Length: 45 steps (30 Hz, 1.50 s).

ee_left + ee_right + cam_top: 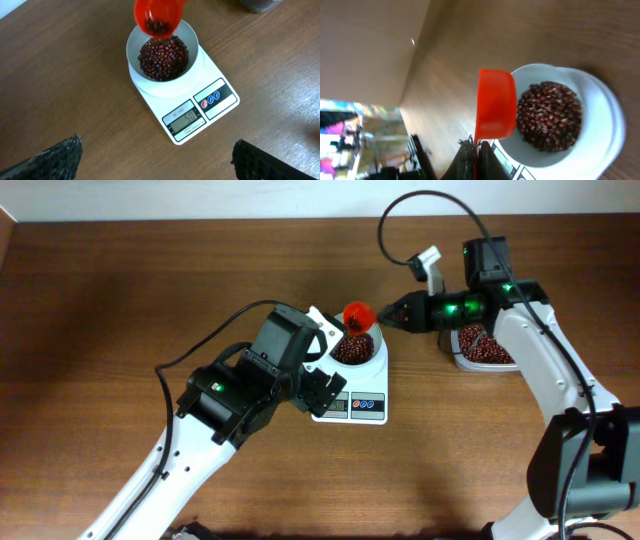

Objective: Scoop item into bowl and weigh 50g on scale
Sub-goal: 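Carry scoop back right and lower it into bean tub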

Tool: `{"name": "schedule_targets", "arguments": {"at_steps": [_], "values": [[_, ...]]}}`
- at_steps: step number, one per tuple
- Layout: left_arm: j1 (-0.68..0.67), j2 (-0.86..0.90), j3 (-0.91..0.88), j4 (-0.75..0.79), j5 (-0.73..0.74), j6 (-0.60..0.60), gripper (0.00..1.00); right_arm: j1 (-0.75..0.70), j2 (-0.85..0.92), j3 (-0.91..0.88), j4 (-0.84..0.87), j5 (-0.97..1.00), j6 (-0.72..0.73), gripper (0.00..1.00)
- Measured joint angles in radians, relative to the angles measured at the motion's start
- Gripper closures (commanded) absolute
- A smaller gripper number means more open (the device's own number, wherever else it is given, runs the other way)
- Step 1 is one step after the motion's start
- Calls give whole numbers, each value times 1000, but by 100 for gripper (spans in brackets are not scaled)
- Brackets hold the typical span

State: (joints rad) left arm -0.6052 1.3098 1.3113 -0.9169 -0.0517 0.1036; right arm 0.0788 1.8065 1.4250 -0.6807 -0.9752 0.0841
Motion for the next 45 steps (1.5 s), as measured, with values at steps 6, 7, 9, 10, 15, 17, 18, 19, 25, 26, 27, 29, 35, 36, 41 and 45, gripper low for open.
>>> {"name": "schedule_targets", "arguments": {"at_steps": [6, 7, 9, 10, 15, 17, 18, 19, 25, 26, 27, 29, 35, 36, 41, 45], "values": [[0, 0, 0, 0, 0, 0, 1, -236, 0, 3, 7, -34, 55, 96], [0, 0, 0, 0, 0, 0, 1, -272, 0, 4, 1, -39, 58, 96], [0, 0, 0, 0, 0, 0, 1, -358, 0, 5, -26, -45, 64, 96], [0, 0, 0, 0, 0, 0, 1, -388, 0, 5, -42, -45, 65, 96], [0, 0, 0, 0, 0, 0, 1, -507, 0, 10, -203, -48, -56, 96], [0, 0, 0, 1, 0, 0, 1, -548, -3, 11, -265, -48, -130, 96], [0, 0, 0, 0, 0, 0, 1, -570, -6, 11, -285, -47, -170, 96], [0, 0, 0, 0, 0, 0, 1, -591, -11, 11, -297, -46, -209, 96], [0, 0, 0, 0, 0, 0, 1, -617, -21, 11, -303, 180, -510, 96], [0, 0, 0, 0, 0, 0, 1, -615, -21, 11, -299, 197, -534, 96], [0, 0, 0, 0, 0, 0, 1, -610, -21, 11, -280, 237, -564, 96], [0, 0, 0, 0, 0, 0, 1, -599, -21, 11, -272, 321, -609, 96], [0, 0, 0, 0, 0, 0, 1, -436, -22, 11, -273, 635, -683, 96], [0, 0, 0, 0, 0, 0, 1, -385, -22, 11, -273, 707, -687, 96], [0, 0, 0, 0, 0, 0, 1, -231, -22, 11, -249, 974, -678, 96], [0, 0, 0, 0, 0, 0, 1, -218, -22, 11, -240, 1047, -635, 96]]}}
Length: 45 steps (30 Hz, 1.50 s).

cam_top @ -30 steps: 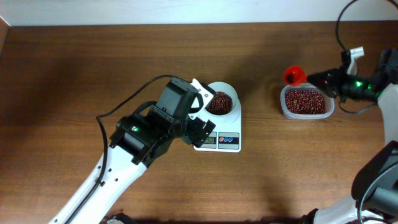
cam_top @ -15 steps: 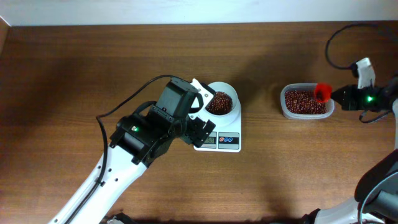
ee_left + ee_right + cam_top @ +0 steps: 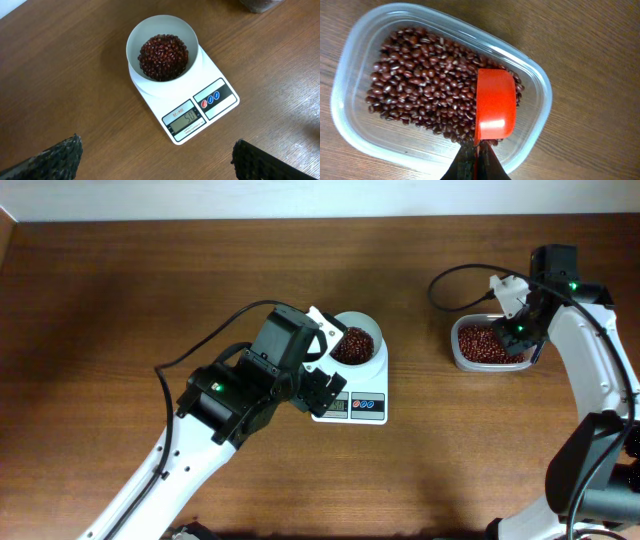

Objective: Scoop item into bowl and weigh 50g on scale
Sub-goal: 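Carry scoop back right and lower it into bean tub, then set red scoop down in tub and open right gripper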

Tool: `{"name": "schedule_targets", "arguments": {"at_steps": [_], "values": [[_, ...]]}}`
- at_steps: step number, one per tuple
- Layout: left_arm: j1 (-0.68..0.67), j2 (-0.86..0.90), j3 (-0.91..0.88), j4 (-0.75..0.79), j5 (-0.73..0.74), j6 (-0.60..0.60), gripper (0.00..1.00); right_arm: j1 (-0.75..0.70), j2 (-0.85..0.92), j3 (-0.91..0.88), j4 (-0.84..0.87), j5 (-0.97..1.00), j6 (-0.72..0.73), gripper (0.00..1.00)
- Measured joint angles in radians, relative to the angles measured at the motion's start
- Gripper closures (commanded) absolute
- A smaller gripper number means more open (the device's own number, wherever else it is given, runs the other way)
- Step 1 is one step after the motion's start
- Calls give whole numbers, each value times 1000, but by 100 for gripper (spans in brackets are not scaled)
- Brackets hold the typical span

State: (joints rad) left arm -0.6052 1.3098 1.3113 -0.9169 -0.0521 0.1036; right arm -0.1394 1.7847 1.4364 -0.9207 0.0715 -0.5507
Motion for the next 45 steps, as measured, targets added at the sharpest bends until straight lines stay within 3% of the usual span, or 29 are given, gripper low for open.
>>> {"name": "schedule_targets", "arguments": {"at_steps": [4, 13, 14, 16, 18, 23, 24, 27, 30, 33, 45], "values": [[0, 0, 0, 0, 0, 0, 1, 0, -27, 0, -2, -3, 146, 96], [0, 0, 0, 0, 0, 0, 1, -97, -129, 6, -25, -346, 739, 96], [0, 0, 0, 0, 0, 0, 1, -109, -129, 6, -28, -369, 761, 94], [0, 0, 0, 0, 0, 0, 1, -128, -129, 6, -37, -406, 805, 73], [0, 0, 0, 0, 0, 0, 1, -130, -129, 6, -38, -423, 823, 52], [0, 0, 0, 0, 0, 0, 1, -130, -129, 6, -52, -408, 836, 51], [0, 0, 0, 0, 0, 0, 1, -130, -129, 6, -58, -388, 835, 47], [0, 0, 0, 0, 0, 0, 1, -130, -129, 6, -75, -352, 813, 24], [0, 0, 0, 0, 0, 0, 1, -130, -129, 5, -90, -333, 723, 7], [0, 0, 0, 0, 0, 0, 1, -130, -129, 5, -132, -275, 654, 5], [0, 0, 0, 0, 0, 0, 1, -130, -79, -50, -147, -188, 626, 1]]}}
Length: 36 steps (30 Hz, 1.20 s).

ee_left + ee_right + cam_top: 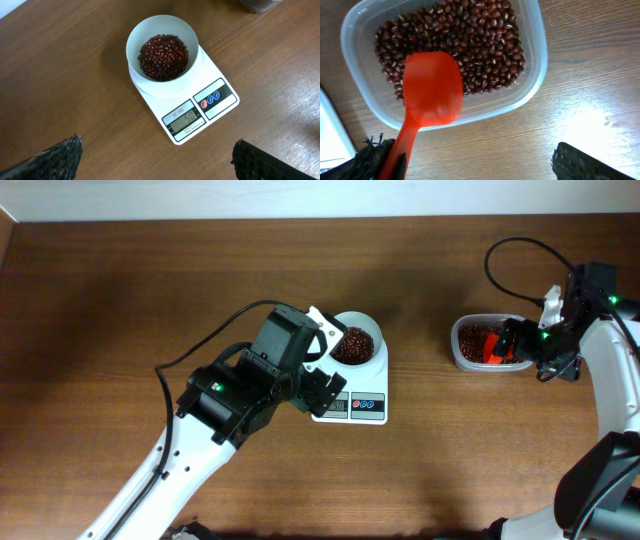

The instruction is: Scoop item into bowl and weigh 50g on scale

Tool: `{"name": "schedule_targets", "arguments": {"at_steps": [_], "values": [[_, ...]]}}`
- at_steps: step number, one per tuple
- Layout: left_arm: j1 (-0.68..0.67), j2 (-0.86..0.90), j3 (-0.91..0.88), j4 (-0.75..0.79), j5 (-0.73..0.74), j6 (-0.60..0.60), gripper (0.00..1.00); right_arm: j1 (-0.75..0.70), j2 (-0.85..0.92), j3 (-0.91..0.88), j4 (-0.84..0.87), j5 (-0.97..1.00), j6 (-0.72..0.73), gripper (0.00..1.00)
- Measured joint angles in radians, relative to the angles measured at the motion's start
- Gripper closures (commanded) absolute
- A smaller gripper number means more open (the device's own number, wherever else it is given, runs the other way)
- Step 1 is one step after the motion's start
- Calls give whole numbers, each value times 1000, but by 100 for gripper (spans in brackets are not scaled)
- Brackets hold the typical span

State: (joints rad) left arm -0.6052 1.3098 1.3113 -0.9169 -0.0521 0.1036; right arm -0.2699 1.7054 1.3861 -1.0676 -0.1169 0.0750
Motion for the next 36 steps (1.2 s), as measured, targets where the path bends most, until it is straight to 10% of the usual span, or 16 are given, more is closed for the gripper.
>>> {"name": "schedule_targets", "arguments": {"at_steps": [36], "values": [[0, 0, 0, 0, 0, 0, 1, 0, 0, -2, 32, -144, -322, 1]]}}
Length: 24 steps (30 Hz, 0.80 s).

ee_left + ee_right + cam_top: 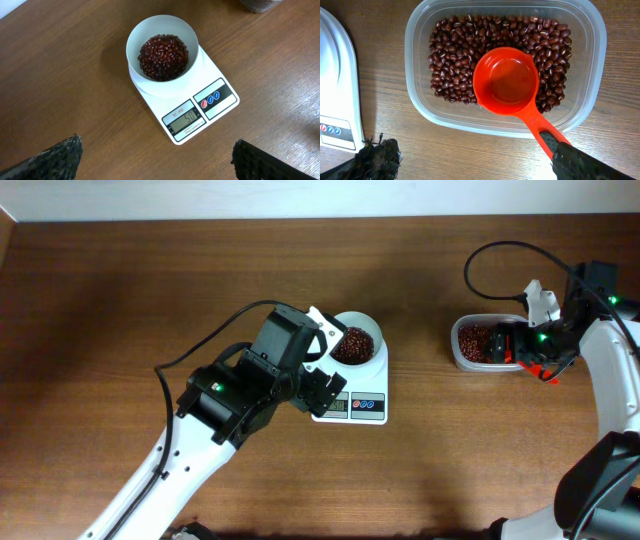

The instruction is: Scoop item into bowl and weigh 50g on scale

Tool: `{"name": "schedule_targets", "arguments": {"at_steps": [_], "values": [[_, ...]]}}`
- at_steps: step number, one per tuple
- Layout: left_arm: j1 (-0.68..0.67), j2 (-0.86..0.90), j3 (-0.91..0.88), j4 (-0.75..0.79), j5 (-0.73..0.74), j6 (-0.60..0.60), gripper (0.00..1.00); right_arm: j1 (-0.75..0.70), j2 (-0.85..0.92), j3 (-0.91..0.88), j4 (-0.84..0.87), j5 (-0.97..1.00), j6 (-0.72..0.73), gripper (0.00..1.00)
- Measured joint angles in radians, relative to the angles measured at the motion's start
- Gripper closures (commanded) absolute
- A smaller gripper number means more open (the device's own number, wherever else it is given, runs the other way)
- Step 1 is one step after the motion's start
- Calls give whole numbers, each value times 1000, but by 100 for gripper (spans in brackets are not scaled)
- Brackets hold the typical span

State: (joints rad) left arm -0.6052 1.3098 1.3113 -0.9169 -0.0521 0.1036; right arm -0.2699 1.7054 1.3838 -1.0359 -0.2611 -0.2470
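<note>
A white bowl (162, 50) heaped with red beans stands on the white scale (212, 100), whose display (186, 119) shows about 50. My left gripper (157, 160) hangs open over the bare wood in front of the scale, holding nothing. The red scoop (507, 87) lies cup-up and empty on the beans in the clear container (417, 30). Its handle (535, 130) crosses the near rim and touches one finger of my right gripper (470, 152), which is open. From overhead, the right gripper (520, 345) sits over the container's right end.
The container (468, 362) sits at the right of the wooden table, the scale (350, 402) in the middle. A black cable (480, 260) loops over the table behind the right arm. My left arm (230, 400) stretches from the lower left toward the scale.
The scoop was bottom-up over the beans with its handle by one right finger. It now lies cup-up on the beans, handle by the other finger. The left gripper, bowl and scale are unchanged.
My right gripper first held the scoop tilted over the bowl, the scale reading about 50. Then it held the scoop over the bean container. Later its fingers stood apart with the scoop bottom-up there; now the scoop rests in the container. The left arm stayed still.
</note>
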Motion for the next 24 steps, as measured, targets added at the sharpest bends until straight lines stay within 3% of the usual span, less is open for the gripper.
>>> {"name": "schedule_targets", "arguments": {"at_steps": [7, 10, 17, 24], "values": [[0, 1, 0, -19, 40, 0, 1, 0, 0, 0, 0, 0, 0, 1], [0, 23, 0, -35, 66, -68, 1, 0, 0, 0, 0, 0, 0, 1], [-43, 130, -89, -40, 18, -459, 1, 0, 0, 0, 0, 0, 0, 1], [-241, 138, -314, 176, -108, -742, 1, 0, 0, 0, 3, -3, 0, 1]]}}
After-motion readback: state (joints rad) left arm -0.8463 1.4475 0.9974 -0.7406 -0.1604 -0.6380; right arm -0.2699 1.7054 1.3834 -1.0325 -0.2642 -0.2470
